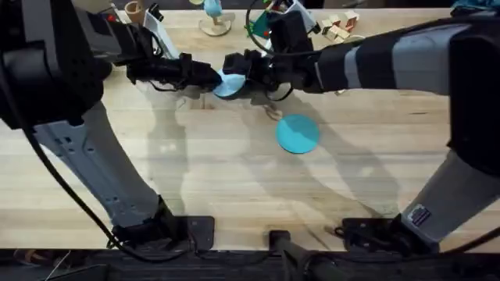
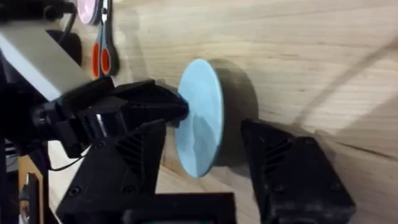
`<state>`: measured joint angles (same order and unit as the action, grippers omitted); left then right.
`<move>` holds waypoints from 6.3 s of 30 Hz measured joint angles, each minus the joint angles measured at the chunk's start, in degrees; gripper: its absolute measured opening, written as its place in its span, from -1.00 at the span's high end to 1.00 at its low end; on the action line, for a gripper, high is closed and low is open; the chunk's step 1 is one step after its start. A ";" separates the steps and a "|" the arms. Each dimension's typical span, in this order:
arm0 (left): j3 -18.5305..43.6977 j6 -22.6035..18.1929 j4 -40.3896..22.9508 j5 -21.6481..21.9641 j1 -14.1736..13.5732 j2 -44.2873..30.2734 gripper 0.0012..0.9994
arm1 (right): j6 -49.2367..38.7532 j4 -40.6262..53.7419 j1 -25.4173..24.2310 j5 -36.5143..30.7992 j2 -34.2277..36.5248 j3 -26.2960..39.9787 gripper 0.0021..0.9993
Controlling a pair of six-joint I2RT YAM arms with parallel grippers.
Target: Pick up the plates from the table one by one and place each into a slot on the dish rack.
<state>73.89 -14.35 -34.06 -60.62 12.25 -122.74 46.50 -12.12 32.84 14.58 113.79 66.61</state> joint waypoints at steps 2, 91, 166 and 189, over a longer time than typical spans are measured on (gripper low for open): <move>0.00 0.00 0.00 0.00 0.00 0.00 0.92 | 0.24 -0.34 0.33 0.07 0.71 0.00 -0.35; 0.20 14.40 -33.22 53.20 -39.54 54.97 -0.99 | -72.26 66.20 -27.21 -15.40 -38.36 16.26 0.94; 0.20 14.40 -32.96 53.20 -39.54 54.97 -0.99 | -85.55 62.06 -32.81 -7.25 -10.85 24.04 0.92; 0.20 14.40 -32.94 53.20 -39.54 54.99 -0.99 | -83.74 62.63 -32.81 -7.25 -13.58 24.11 0.33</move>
<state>74.08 0.05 -67.00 -7.42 -27.29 -67.75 -37.24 50.50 0.03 7.33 100.21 90.72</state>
